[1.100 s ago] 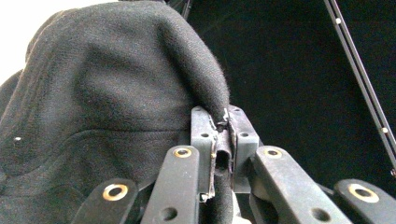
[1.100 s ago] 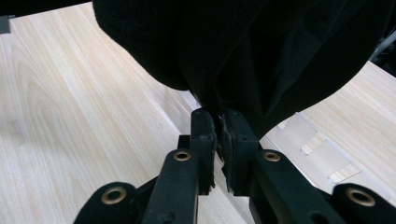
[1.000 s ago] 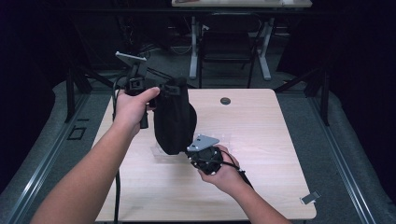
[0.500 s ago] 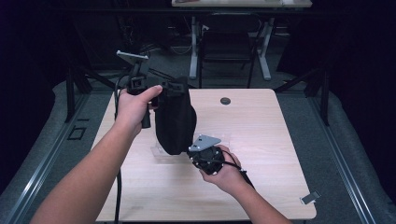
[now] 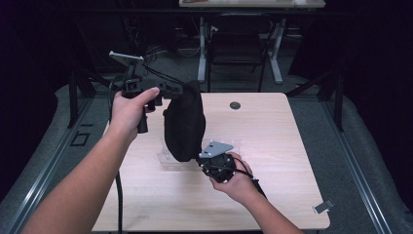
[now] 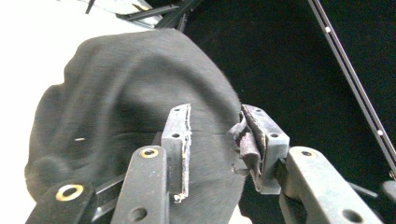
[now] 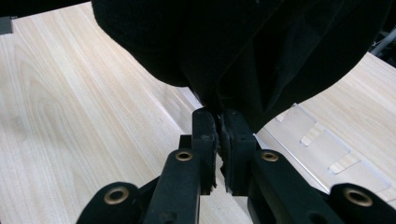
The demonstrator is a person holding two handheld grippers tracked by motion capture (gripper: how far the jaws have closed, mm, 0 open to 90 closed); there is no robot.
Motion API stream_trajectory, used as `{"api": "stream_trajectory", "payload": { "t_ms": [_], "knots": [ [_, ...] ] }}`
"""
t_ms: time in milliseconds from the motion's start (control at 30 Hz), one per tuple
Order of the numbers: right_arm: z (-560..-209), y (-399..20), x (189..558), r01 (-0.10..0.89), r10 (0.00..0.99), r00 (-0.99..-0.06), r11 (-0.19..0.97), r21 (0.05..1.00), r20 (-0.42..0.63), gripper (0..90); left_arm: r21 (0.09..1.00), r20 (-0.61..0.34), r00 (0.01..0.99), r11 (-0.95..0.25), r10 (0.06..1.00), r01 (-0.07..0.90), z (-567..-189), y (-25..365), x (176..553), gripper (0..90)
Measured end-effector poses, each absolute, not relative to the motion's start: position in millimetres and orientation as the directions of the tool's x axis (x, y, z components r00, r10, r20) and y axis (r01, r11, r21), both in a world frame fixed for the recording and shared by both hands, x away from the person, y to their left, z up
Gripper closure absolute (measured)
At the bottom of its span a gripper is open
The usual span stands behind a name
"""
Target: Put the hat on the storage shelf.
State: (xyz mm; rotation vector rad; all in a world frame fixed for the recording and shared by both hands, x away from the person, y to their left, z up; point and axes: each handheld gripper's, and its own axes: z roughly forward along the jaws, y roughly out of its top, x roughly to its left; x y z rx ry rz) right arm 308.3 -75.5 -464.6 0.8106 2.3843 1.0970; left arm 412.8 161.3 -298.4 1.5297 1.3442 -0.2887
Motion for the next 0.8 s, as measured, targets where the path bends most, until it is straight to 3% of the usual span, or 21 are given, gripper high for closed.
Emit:
{"api": "stream_trajectory", "payload": {
  "t_ms": [433,800],
  "knots": [
    [-477.9,-90.2,311.9,0.402,0.680,-0.729,0.521,0.753,-0.082,86.0,0.542,-0.703,0.325,0.182,0.632,0.820,-304.1,196.0,406.7,56.7],
    [-485.9,-107.9,312.0,0.440,0.710,-0.704,0.469,0.766,-0.030,85.4,0.549,-0.665,0.296,0.180,0.686,0.816,-316.0,218.5,403.1,56.3]
  ]
}}
